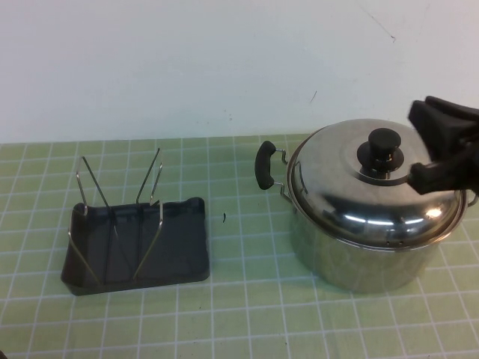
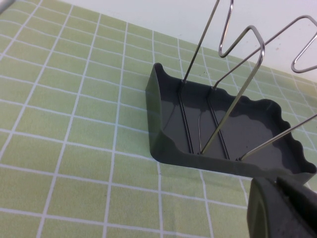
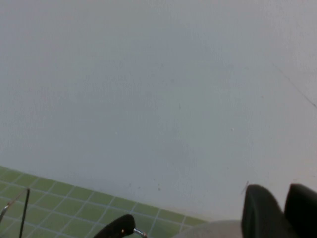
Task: Put pot lid on rack
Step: Open the pot
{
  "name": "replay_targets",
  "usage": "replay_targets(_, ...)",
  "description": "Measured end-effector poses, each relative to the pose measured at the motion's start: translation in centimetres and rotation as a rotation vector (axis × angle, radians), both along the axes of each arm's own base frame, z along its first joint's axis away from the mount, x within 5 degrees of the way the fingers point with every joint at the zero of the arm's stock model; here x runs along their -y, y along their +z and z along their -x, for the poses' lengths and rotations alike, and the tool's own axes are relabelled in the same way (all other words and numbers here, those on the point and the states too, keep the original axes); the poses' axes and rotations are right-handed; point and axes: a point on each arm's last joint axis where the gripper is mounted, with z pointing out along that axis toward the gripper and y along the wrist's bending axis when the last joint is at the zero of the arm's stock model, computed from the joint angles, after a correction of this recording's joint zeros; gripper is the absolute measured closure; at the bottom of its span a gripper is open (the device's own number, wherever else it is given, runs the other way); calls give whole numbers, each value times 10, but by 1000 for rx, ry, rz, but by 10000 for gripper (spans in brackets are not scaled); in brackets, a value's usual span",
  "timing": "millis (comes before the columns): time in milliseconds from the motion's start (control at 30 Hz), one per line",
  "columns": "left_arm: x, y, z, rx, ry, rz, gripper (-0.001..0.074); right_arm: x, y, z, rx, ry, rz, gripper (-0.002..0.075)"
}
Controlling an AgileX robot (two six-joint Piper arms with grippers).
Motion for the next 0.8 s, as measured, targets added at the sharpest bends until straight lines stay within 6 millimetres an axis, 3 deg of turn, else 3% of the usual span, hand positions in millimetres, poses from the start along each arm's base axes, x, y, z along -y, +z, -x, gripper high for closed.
replay_targets(67,0,0,0,0,0,0,737,-5,-7,-10,13,2,-7,531)
replay_targets(233,0,0,0,0,0,0,737,-18,-32,-35,16,7,-12,220)
replay_targets(300,0,0,0,0,0,0,737,-22,-44,-44,6,8,10,164)
replay_targets(400,0,0,0,0,0,0,737,-26,-60,-54,-11,-6,45,131)
replay_targets(667,0,0,0,0,0,0,737,-27,-88,-68,-59,-63,12,130)
replay_targets(800,0,0,0,0,0,0,737,-28,-89,-70,-48,-57,-4,153)
